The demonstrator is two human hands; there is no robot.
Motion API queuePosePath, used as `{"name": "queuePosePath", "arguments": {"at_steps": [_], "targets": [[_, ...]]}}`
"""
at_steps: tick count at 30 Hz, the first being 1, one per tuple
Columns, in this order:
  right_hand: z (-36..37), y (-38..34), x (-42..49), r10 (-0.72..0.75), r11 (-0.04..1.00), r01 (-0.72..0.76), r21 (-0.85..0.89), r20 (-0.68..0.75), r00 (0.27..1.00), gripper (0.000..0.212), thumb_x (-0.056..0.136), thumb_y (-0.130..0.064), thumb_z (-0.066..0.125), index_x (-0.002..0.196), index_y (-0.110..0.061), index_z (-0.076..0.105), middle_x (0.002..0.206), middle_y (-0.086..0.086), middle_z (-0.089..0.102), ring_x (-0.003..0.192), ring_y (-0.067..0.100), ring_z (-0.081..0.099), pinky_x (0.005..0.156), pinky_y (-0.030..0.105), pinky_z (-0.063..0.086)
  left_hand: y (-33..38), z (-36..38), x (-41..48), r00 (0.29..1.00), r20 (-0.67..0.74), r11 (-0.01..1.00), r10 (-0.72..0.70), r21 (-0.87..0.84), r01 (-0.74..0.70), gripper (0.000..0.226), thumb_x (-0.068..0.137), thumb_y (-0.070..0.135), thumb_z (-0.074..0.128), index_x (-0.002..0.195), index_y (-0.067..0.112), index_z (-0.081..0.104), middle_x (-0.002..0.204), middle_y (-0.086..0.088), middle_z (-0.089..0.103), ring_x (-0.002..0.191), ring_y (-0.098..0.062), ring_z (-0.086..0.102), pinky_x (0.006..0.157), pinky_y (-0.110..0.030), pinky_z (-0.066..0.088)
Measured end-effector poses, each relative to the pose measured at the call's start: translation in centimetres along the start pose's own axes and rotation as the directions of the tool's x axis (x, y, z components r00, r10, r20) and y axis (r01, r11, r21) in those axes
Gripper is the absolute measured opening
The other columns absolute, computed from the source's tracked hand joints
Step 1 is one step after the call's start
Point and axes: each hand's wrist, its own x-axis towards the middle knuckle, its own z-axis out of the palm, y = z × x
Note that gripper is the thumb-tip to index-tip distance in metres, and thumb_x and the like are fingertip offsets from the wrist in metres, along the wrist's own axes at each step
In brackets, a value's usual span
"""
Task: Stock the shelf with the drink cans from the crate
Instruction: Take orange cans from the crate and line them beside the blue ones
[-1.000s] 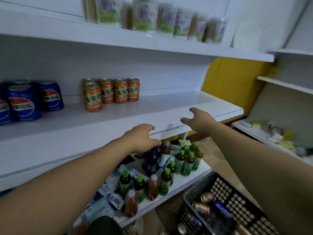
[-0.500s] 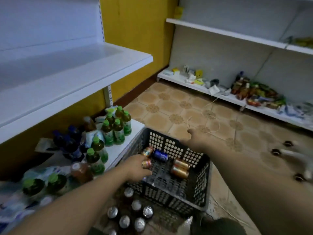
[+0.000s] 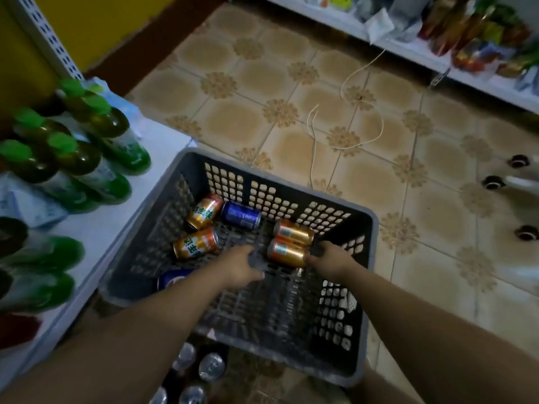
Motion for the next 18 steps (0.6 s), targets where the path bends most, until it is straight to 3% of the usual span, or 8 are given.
{"name": "queuePosePath", "arguments": {"at_steps": [3, 6, 10, 13, 15, 18], "targets": [[2.5, 1.9, 6.7, 0.134, 0.967, -0.138, 0.213, 0.034, 0.99, 0.03, 0.094, -0.033, 0.059, 0.117, -0.016, 0.051, 0.111, 0.004, 0.059, 0.099, 0.02, 0.058, 0.09, 0.035, 0.047, -1.2, 1.5, 7.0, 0.999, 0.039, 1.0, -0.028, -0.012, 0.028, 0.082, 0.075, 0.044, 0.074, 0.144, 0.023, 0.036, 0.143, -0.004, 0.046, 0.123, -0.024, 0.049, 0.102, -0.04, 0.044], [5.3, 3.5, 12.1, 0.249, 0.906, -0.253, 0.34, 0.056, 0.967, 0.049, 0.094, -0.035, 0.058, 0.131, -0.004, 0.051, 0.127, 0.015, 0.058, 0.113, 0.03, 0.057, 0.101, 0.041, 0.045, -2.3, 3.2, 12.1, 0.996, 0.065, 0.997, -0.063, -0.048, 0.067, 0.079, 0.081, 0.038, 0.072, 0.147, 0.02, 0.032, 0.146, -0.003, 0.042, 0.126, -0.024, 0.046, 0.1, -0.032, 0.041], [8.4, 4.7, 17.2, 0.347, 0.74, -0.342, 0.58, 0.107, 0.932, 0.056, 0.095, -0.044, 0.053, 0.132, -0.003, 0.051, 0.13, 0.014, 0.056, 0.117, 0.033, 0.055, 0.105, 0.04, 0.041, -3.5, 5.0, 16.7, 0.993, 0.094, 0.993, -0.064, -0.094, 0.073, 0.073, 0.086, 0.031, 0.068, 0.147, 0.021, 0.03, 0.147, 0.0, 0.04, 0.13, -0.022, 0.043, 0.096, -0.025, 0.035], [10.0, 5.6, 19.7, 0.395, 0.597, -0.324, 0.734, 0.082, 0.915, 0.061, 0.079, -0.045, 0.07, 0.127, -0.01, 0.053, 0.118, 0.012, 0.063, 0.102, 0.032, 0.063, 0.094, 0.05, 0.05, -4.3, 5.7, 18.4, 0.99, 0.122, 0.992, -0.072, -0.097, 0.085, 0.078, 0.083, 0.03, 0.071, 0.148, 0.021, 0.028, 0.147, -0.002, 0.041, 0.13, -0.022, 0.042, 0.098, -0.027, 0.036], [10.4, 5.4, 19.7, 0.398, 0.53, -0.275, 0.802, 0.051, 0.916, 0.058, 0.07, -0.033, 0.079, 0.116, -0.013, 0.051, 0.11, 0.011, 0.062, 0.095, 0.031, 0.064, 0.081, 0.051, 0.057, -4.7, 6.2, 18.4, 0.991, 0.12, 0.987, -0.054, -0.142, 0.071, 0.072, 0.08, 0.023, 0.074, 0.141, 0.021, 0.038, 0.131, 0.002, 0.052, 0.122, -0.016, 0.049, 0.099, -0.028, 0.038], [10.1, 4.0, 17.3, 0.346, 0.667, -0.197, 0.718, -0.066, 0.936, 0.043, 0.069, -0.025, 0.082, 0.092, -0.022, 0.046, 0.099, 0.003, 0.057, 0.095, 0.025, 0.061, 0.083, 0.047, 0.056, -4.3, 5.9, 16.5, 0.995, 0.096, 0.98, -0.029, -0.194, 0.047, 0.079, 0.073, 0.017, 0.079, 0.14, 0.026, 0.037, 0.126, 0.006, 0.054, 0.12, -0.016, 0.052, 0.103, -0.034, 0.041]]}}
